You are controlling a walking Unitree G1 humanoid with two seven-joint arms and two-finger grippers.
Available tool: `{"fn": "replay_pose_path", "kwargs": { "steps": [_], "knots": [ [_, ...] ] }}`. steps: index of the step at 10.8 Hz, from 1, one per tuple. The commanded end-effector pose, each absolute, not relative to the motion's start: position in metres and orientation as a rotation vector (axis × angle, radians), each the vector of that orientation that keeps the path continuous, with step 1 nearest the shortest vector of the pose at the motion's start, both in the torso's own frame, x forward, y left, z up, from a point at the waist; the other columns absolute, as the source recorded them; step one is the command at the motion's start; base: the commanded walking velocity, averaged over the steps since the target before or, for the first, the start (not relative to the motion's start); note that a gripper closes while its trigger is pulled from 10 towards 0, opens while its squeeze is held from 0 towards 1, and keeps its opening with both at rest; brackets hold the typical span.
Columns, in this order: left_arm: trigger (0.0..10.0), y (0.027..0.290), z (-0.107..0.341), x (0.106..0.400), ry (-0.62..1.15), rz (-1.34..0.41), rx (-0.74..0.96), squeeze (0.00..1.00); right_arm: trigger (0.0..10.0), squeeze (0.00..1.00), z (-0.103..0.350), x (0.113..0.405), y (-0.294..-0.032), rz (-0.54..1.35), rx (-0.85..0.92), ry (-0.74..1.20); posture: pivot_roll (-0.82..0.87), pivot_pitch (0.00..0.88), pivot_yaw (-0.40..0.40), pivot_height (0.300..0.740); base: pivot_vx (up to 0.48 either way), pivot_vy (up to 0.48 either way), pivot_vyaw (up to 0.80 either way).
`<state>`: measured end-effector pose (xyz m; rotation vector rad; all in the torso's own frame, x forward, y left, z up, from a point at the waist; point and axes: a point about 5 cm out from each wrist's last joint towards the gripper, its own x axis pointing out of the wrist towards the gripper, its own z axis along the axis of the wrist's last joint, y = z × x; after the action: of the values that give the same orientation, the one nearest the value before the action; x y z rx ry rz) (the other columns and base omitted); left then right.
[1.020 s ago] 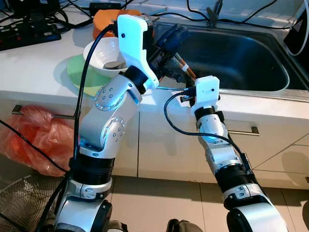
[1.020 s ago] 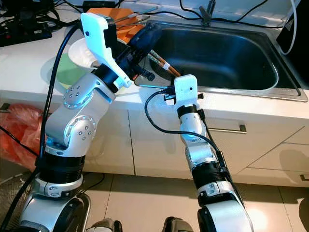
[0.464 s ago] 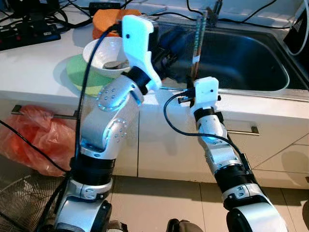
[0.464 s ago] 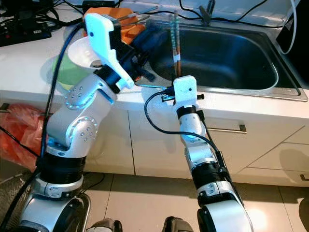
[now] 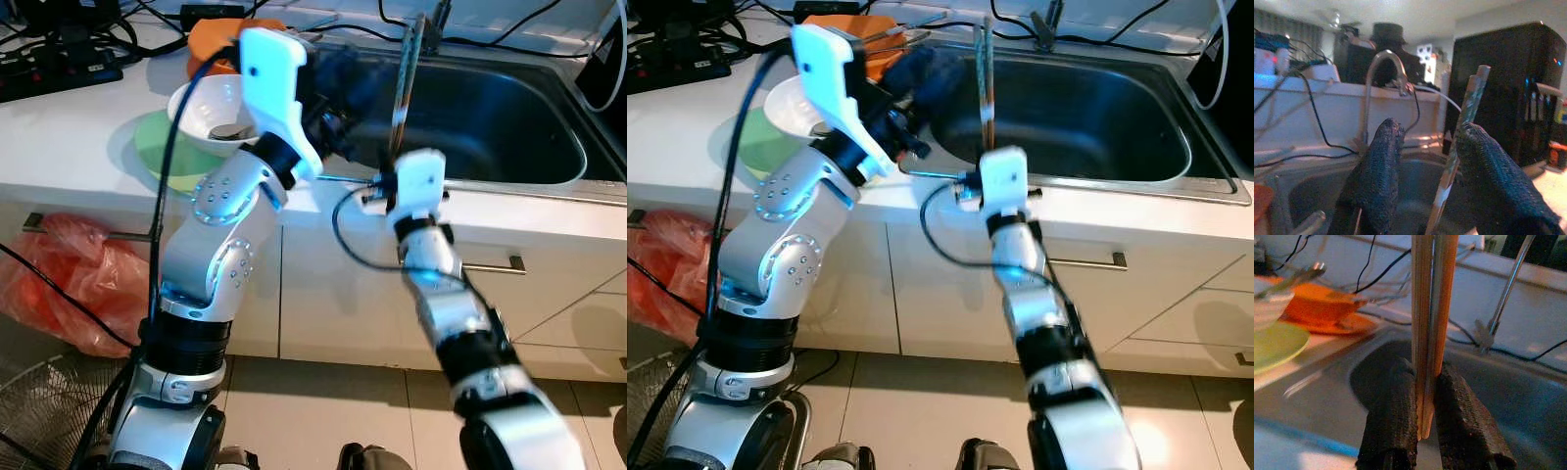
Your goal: Kitchen organization
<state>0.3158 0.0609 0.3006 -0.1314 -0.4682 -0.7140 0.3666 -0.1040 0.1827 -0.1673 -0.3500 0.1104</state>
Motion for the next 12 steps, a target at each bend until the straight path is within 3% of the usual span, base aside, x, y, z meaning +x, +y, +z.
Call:
{"fn": "replay_pose_path", "kwargs": {
  "steps": [1, 4, 5, 6, 9, 12],
  "knots": [
    [10.0, 0.063, 0.302, 0.315, -0.487, -0.695, -0.130, 0.00, 0.0, 0.00, 0.188, 0.370, -0.111, 0.087, -0.153, -0.360, 0.08, 0.122, -0.046, 0.740, 0.000, 0.000, 0.00],
    [10.0, 0.090, 0.270, 0.329, -0.399, -0.497, -0.082, 0.00, 0.0, 0.00, 0.204, 0.382, -0.119, 0.066, -0.163, -0.379, 0.08, 0.120, -0.049, 0.740, 0.000, 0.000, 0.00],
    [10.0, 0.114, 0.253, 0.339, -0.351, -0.345, -0.029, 0.00, 0.0, 0.00, 0.207, 0.387, -0.121, 0.061, -0.148, -0.367, 0.09, 0.118, -0.049, 0.740, 0.000, 0.000, 0.00],
    [10.0, 0.130, 0.239, 0.343, -0.310, -0.266, 0.021, 0.00, 10.0, 0.00, 0.209, 0.391, -0.123, 0.058, -0.125, -0.350, 0.09, 0.117, -0.051, 0.740, 0.000, 0.000, 0.00],
    [10.0, 0.132, 0.206, 0.333, -0.218, -0.284, 0.023, 0.00, 10.0, 0.00, 0.209, 0.400, -0.130, 0.054, -0.091, -0.288, 0.10, 0.117, -0.059, 0.740, 0.000, 0.000, 0.00],
    [10.0, 0.137, 0.199, 0.334, -0.215, -0.255, 0.011, 0.00, 10.0, 0.00, 0.209, 0.407, -0.136, 0.056, -0.054, -0.233, 0.10, 0.115, -0.063, 0.740, 0.000, 0.000, 0.00]
  ]
}}
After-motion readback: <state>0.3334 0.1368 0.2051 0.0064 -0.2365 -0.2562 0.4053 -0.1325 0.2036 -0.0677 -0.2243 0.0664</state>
